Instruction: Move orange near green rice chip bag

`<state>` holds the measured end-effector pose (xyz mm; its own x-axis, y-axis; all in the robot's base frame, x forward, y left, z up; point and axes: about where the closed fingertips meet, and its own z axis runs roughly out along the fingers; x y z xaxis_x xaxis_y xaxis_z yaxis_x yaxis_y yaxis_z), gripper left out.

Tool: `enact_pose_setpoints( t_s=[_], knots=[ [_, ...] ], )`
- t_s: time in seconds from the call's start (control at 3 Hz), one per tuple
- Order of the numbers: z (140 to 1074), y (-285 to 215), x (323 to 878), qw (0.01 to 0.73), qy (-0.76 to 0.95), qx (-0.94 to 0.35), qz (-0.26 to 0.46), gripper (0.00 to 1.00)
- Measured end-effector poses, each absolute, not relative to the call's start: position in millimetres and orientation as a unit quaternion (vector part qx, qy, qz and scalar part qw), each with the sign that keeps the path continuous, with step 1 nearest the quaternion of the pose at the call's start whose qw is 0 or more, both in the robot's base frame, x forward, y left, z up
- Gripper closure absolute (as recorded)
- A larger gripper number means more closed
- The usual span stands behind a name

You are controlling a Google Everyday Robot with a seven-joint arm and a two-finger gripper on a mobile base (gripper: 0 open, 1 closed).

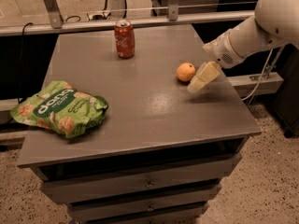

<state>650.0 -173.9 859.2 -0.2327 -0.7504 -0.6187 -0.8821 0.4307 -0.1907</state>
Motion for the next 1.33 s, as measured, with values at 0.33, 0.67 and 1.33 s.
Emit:
enact_pose_setpoints(
  t_s=[0.33, 0.67, 1.33],
  knots=[
    [852.5, -163.6, 661.9, 0.339, 0.780, -0.503, 0.153, 0.00],
    [842.1, -159.1, 667.9, 0.337, 0.786, -0.482, 0.191, 0.18],
    [856.7, -154.9, 665.0, 0.353, 0.773, -0.472, 0.234, 0.65]
  ],
)
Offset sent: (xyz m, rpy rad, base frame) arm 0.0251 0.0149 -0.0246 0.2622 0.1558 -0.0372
